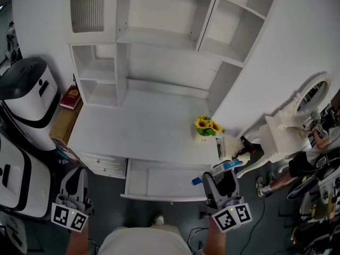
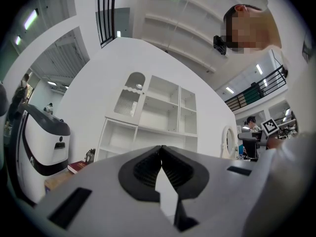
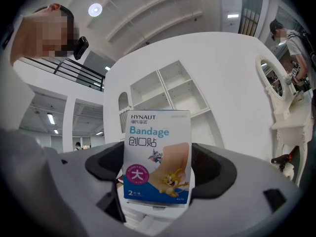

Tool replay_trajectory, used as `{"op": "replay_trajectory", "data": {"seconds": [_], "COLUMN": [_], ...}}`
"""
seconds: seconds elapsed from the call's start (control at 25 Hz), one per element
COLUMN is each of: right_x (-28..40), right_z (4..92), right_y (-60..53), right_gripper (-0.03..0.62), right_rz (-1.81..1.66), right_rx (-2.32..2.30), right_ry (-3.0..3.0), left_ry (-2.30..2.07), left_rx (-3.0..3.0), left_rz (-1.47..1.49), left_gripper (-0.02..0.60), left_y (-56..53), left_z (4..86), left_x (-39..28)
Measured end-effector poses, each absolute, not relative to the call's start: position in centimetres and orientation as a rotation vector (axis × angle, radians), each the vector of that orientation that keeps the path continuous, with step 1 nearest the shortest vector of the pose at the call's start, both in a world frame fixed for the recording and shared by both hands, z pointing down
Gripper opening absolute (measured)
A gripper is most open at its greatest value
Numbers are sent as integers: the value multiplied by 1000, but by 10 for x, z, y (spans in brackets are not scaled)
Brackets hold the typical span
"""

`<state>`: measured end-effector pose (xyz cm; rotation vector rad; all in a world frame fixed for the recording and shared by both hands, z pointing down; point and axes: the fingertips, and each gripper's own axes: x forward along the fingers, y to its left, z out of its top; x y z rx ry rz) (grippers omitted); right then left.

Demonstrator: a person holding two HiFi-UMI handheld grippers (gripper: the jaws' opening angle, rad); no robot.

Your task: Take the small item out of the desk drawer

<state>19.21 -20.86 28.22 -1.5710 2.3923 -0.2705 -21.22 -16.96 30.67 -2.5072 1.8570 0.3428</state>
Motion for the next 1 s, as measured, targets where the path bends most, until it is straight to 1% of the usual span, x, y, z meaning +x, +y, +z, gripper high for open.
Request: {"op": "replay_trajectory", "data": {"seconds": [1.0], "right_x": [177], "right_z": [292], "right_y": [-184], "right_gripper": [430], "right_rz": [-292], "right_rx": [-1549], "right_ry": [2439], "left_ry": [1899], "left_rx": [-2502], "left_rz": [347], "left_gripper": [15], "left_y": [-136], "left_z": [316], "left_x": [-217]}}
